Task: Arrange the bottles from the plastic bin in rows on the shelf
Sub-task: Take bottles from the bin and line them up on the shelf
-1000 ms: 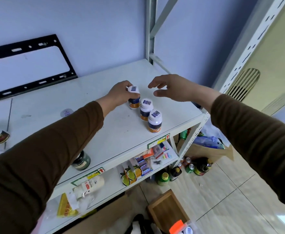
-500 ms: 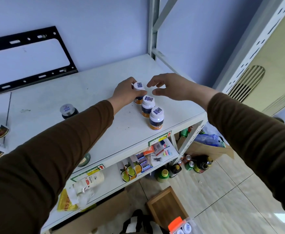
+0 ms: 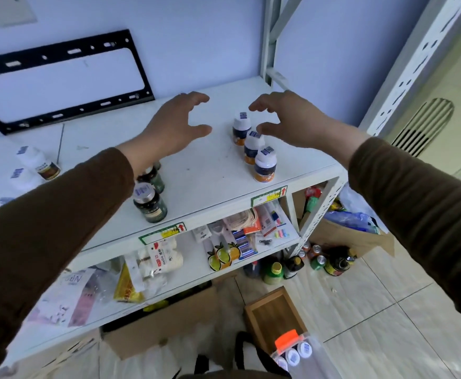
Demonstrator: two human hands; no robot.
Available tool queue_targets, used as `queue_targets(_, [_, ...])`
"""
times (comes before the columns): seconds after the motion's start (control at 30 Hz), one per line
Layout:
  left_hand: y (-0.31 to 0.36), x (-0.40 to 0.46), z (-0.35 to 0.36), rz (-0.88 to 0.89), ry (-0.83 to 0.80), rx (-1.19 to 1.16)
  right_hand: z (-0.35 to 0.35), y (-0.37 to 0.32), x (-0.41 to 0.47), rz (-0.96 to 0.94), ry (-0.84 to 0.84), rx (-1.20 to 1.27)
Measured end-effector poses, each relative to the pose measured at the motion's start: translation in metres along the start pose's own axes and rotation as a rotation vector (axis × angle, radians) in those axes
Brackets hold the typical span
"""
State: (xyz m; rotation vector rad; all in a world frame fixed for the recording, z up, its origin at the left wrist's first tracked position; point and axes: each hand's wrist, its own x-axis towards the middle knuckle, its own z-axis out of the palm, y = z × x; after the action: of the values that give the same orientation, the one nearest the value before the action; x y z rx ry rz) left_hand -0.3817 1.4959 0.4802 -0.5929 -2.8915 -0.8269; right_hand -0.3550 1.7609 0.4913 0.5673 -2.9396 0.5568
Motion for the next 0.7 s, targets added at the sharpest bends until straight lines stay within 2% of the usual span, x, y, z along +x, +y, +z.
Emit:
queue_targets(0.27, [0.022, -0.133, -0.017, 0.096, 0.103, -0.025, 0.027, -0.061, -0.103, -0.005, 0.034, -0.074])
queue_targets(0.47, [0.03, -0.233, 0.026, 0.011, -0.015, -0.082, 0.07, -0.09, -0.183, -0.042, -0.135, -0.023])
queue_targets(0.7, [0.04, -0.313, 0.092, -0.215, -0.169, -0.108, 0.111, -0.09, -0.262, -0.071, -0.307, 0.021])
